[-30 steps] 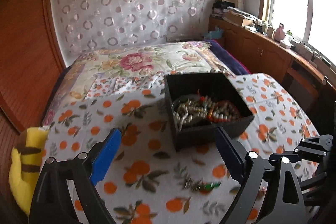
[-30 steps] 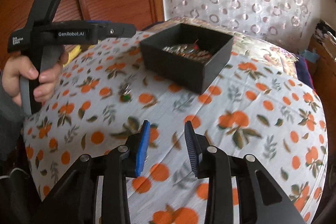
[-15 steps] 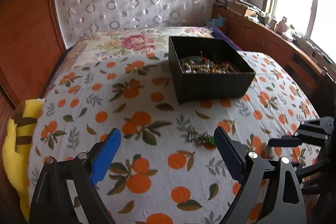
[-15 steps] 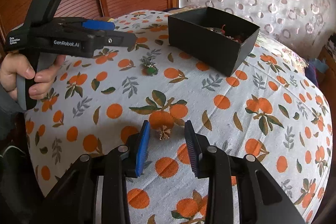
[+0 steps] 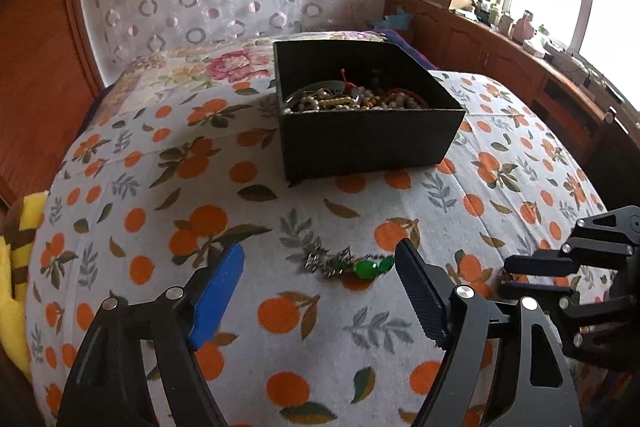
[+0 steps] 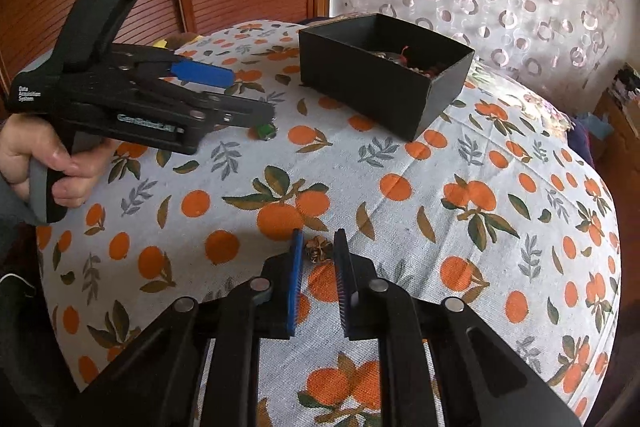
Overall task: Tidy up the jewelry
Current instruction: 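Grasp the green pendant necklace with the left tool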
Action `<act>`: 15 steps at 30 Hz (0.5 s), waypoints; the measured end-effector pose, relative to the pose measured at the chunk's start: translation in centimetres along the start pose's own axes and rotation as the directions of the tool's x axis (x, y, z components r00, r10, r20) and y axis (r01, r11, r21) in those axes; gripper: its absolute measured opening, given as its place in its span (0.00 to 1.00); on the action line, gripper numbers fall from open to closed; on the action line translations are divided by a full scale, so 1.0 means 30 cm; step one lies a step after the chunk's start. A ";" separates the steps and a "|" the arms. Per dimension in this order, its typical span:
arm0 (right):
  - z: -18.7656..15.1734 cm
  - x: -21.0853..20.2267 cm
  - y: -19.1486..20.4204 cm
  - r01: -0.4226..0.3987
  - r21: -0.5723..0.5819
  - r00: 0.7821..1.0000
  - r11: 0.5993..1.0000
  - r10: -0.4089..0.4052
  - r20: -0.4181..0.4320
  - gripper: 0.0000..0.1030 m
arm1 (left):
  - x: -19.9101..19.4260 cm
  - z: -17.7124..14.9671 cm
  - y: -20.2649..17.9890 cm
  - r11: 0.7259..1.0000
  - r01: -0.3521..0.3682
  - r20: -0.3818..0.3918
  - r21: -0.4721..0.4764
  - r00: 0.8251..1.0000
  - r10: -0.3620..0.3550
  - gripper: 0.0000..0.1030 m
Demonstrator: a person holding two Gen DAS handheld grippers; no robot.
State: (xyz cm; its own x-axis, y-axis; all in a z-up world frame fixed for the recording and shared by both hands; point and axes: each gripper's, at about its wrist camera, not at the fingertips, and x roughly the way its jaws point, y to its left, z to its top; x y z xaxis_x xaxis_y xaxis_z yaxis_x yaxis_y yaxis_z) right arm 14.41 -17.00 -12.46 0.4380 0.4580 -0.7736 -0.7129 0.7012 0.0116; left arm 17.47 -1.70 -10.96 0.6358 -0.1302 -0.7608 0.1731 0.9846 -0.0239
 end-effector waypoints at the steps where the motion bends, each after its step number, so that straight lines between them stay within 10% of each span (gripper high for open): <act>1: 0.000 0.000 -0.002 -0.002 0.003 1.000 1.000 0.002 0.001 0.17 | 0.005 0.003 -0.006 1.000 -0.006 -0.003 0.006 1.000 0.006 0.73; 15: 0.000 -0.002 -0.002 -0.004 0.005 1.000 1.000 0.004 0.001 0.17 | 0.002 -0.021 0.044 0.996 -0.086 -0.034 0.007 0.996 0.086 0.73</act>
State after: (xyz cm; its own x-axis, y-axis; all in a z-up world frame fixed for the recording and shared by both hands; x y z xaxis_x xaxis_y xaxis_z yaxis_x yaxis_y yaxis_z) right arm 14.42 -17.06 -12.43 0.4355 0.4611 -0.7731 -0.7119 0.7021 0.0177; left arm 17.27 -0.32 -11.44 0.6225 -0.0408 -0.7816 0.1233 0.9913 0.0464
